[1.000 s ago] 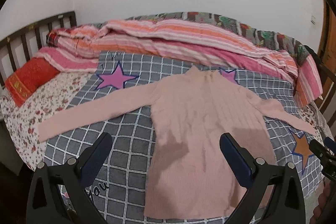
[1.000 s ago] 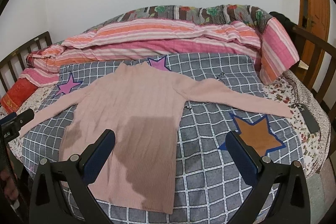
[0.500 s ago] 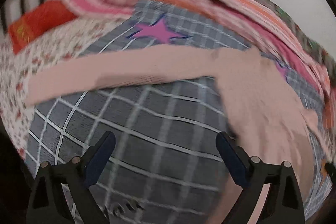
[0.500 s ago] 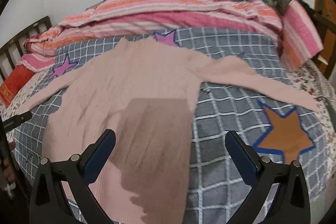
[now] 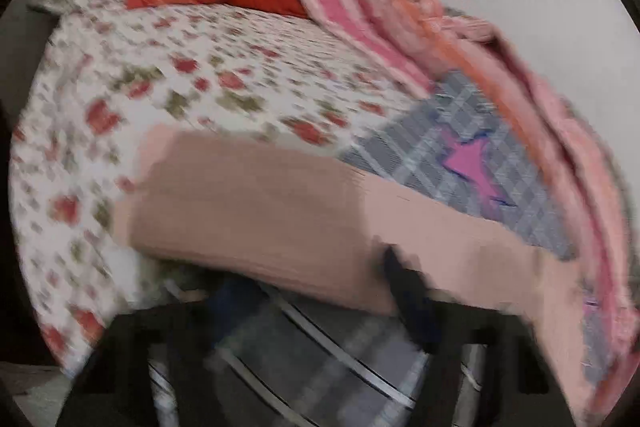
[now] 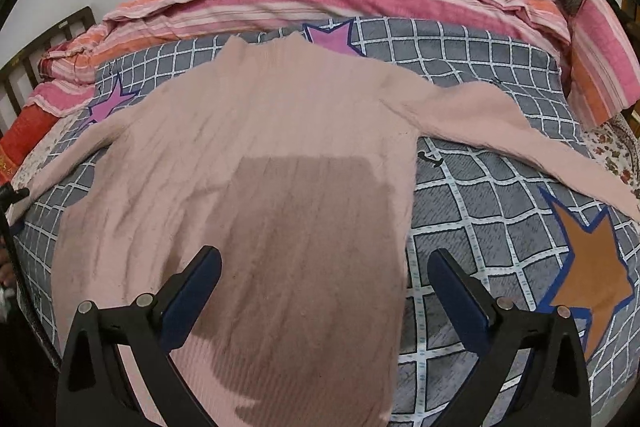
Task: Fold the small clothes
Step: 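Grasp a sweater sleeve with the left tool and fold it across the body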
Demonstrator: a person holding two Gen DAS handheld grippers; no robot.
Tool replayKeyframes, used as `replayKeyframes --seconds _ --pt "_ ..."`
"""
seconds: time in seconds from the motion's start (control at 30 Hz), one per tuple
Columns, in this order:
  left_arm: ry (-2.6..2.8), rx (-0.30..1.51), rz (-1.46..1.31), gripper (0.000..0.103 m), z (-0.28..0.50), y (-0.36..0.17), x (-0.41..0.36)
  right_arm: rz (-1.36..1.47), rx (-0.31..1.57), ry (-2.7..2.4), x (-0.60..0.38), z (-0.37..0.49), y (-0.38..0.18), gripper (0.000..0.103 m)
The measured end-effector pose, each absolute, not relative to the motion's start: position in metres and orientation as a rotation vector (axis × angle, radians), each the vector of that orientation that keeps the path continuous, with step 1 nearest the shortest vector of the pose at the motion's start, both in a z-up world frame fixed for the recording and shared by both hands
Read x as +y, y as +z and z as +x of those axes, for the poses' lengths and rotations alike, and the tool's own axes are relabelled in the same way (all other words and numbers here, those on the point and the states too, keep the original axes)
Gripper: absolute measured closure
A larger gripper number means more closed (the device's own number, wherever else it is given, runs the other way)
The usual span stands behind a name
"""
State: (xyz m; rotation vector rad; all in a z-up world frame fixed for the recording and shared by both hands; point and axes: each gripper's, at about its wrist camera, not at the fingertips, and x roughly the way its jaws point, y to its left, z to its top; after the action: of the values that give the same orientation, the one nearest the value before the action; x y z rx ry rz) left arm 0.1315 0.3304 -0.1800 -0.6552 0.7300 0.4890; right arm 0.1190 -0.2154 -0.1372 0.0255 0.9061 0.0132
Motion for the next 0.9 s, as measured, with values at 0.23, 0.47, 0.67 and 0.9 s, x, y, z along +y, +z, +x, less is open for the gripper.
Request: replayKeyframes --seconds 0.23,0.47,0.67,0.9 --pt "0.505 0.683 -0.556 0.096 0.146 -0.143 0.329 0.028 0.901 -0.012 -0.236 0.119 -0.147 0.002" --pt "0.339 0.61 -0.356 0.096 0.191 -0.075 0.242 0.101 0.881 -0.011 -0.269 0.111 -0.148 0.002" --pt "0.126 0.574 -0.187 0.096 0.246 -0.03 0.116 0.094 0.836 -0.05 -0.297 0.098 -0.137 0.002" --pt "-0.151 0.583 0.029 0.096 0.29 -0.033 -0.066 0.136 0.804 -0.126 -0.343 0.077 -0.132 0.002"
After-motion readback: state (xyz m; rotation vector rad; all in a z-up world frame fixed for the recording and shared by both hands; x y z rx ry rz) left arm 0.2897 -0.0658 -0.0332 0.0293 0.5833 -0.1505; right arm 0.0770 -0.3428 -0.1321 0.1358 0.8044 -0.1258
